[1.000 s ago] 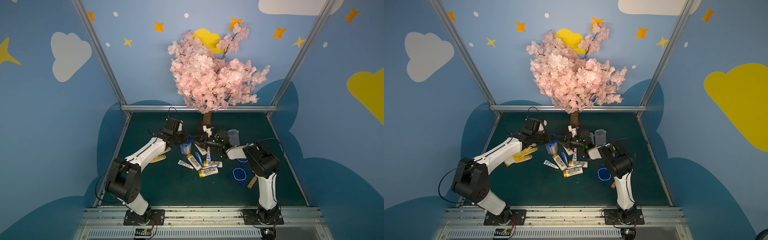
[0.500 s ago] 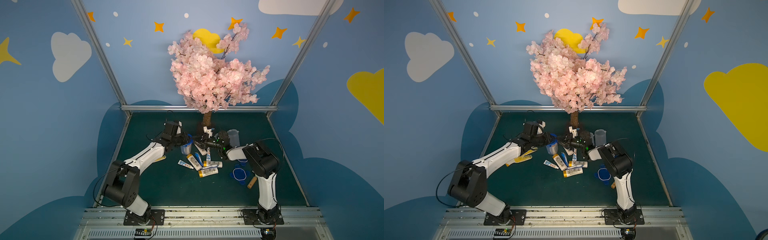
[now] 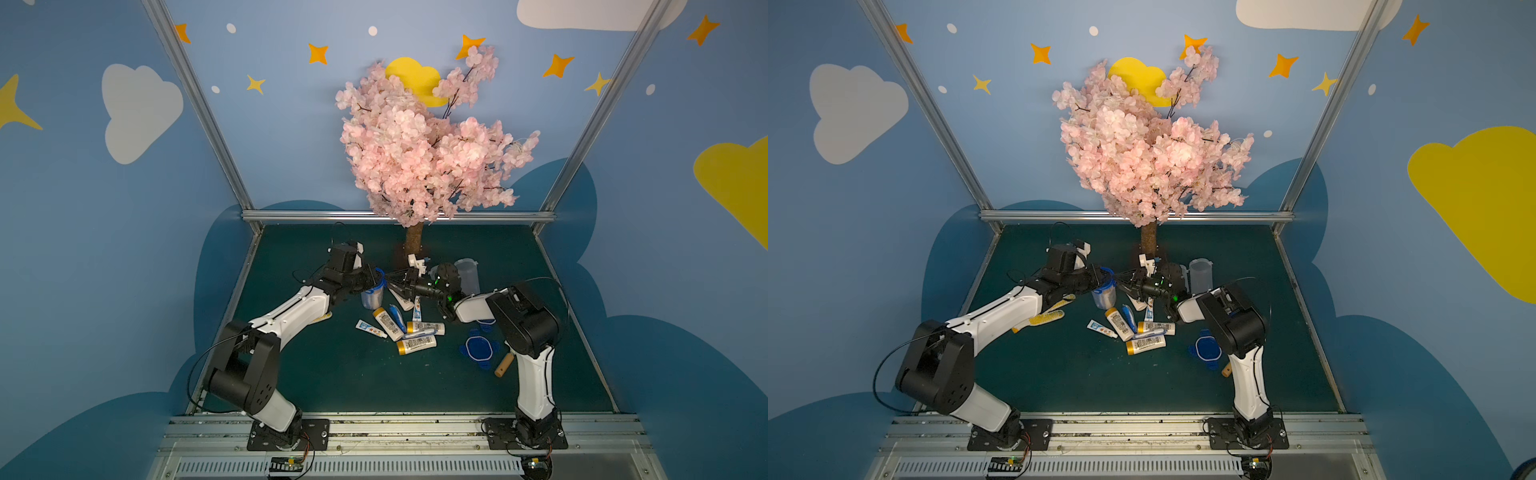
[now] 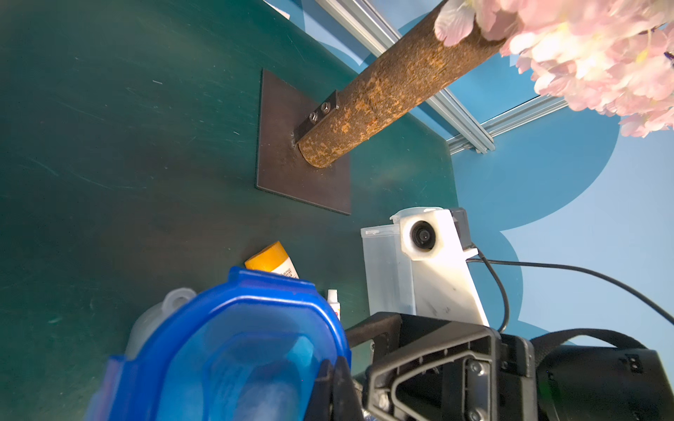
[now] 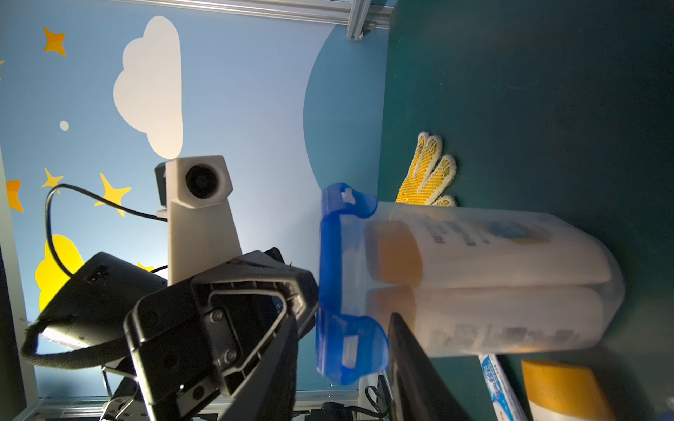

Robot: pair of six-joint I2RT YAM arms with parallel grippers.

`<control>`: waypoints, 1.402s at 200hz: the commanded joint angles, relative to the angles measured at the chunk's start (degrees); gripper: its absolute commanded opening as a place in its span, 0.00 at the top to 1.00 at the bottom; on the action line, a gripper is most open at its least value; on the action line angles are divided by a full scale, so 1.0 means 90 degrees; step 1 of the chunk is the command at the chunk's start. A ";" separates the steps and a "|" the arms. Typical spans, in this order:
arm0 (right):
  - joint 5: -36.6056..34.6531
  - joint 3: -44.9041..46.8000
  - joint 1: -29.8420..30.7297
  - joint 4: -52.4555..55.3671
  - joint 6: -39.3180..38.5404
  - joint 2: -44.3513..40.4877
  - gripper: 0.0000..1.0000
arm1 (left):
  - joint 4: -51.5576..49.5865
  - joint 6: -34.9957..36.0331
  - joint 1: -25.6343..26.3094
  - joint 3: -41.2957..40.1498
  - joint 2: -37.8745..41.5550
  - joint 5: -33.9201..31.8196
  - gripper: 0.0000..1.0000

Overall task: Take out toiletry kits
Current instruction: Unfasten the latch on the container.

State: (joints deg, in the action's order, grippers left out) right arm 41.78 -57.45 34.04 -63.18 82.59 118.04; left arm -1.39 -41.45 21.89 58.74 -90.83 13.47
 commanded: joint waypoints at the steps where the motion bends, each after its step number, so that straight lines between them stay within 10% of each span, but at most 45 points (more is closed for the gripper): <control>1: 0.0351 -0.0039 0.0099 -0.1009 0.0072 -0.0649 0.60 | -0.2262 0.0049 -0.0025 -0.0682 -0.0621 -0.0655 0.98; 114: 0.0474 -0.0129 -0.0077 0.0229 -0.0791 -0.1441 0.60 | -0.2406 0.0082 -0.0015 -0.0684 -0.0389 -0.0657 0.98; 167: 0.0135 -0.0581 -0.0120 0.4088 -0.3185 -0.2302 0.65 | -0.2876 0.0357 0.0124 0.0136 0.0068 -0.0531 0.98; 194: -0.0319 -0.0963 -0.0113 0.5699 -0.4282 -0.2468 1.00 | -0.3396 0.0668 0.0434 0.1155 0.0147 -0.0658 0.98; 280: -0.1447 -0.2496 -0.0122 0.8542 -0.6021 -0.1569 1.00 | -0.3918 0.1110 0.1198 0.2286 0.0531 -0.0947 0.98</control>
State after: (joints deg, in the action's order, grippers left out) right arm 32.25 -76.16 33.08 4.64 34.39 100.38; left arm -32.36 -32.93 32.08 80.79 -88.33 6.52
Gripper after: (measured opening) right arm 0.048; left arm 0.047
